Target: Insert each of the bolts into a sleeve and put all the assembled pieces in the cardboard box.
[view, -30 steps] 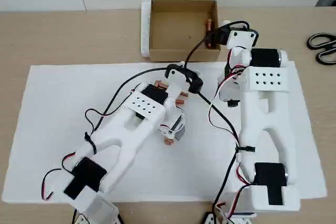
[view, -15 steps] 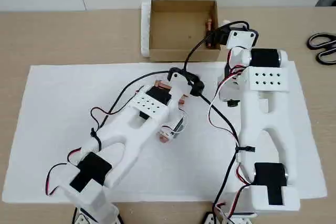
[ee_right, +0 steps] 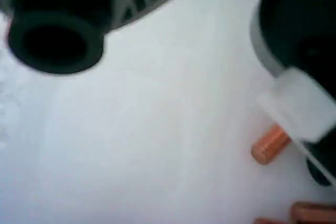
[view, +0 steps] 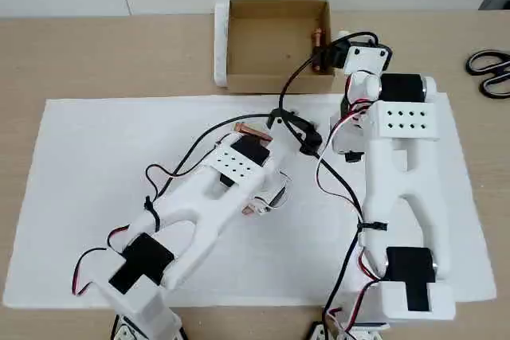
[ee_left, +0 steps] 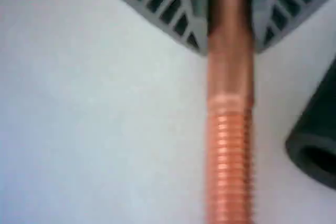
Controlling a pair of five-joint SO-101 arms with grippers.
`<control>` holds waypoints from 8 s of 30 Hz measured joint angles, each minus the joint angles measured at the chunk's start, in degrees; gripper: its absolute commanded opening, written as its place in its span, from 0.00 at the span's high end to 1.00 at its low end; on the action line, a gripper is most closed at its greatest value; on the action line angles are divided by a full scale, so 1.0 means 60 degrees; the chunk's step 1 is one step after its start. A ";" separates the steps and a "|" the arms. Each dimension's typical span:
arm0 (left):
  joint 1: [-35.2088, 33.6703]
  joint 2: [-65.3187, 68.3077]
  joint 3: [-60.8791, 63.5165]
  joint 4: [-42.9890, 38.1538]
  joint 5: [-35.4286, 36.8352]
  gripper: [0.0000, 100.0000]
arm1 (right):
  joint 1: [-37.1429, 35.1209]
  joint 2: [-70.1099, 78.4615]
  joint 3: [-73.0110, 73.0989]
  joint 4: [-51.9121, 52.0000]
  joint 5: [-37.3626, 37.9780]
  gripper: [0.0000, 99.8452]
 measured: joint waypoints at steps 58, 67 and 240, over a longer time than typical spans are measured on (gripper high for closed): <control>-0.6095 0.0059 -0.1407 0.2520 -1.2381 0.98 | 0.0689 0.0000 0.0015 0.0000 0.0015 0.99; -0.6198 0.1963 -0.2886 0.2462 -1.2396 0.91 | 0.0440 0.0000 0.0015 0.0000 0.0015 0.99; -0.5744 0.1099 -0.2212 0.2711 0.2945 0.99 | 0.0264 0.0000 0.0015 -0.0352 0.0015 0.99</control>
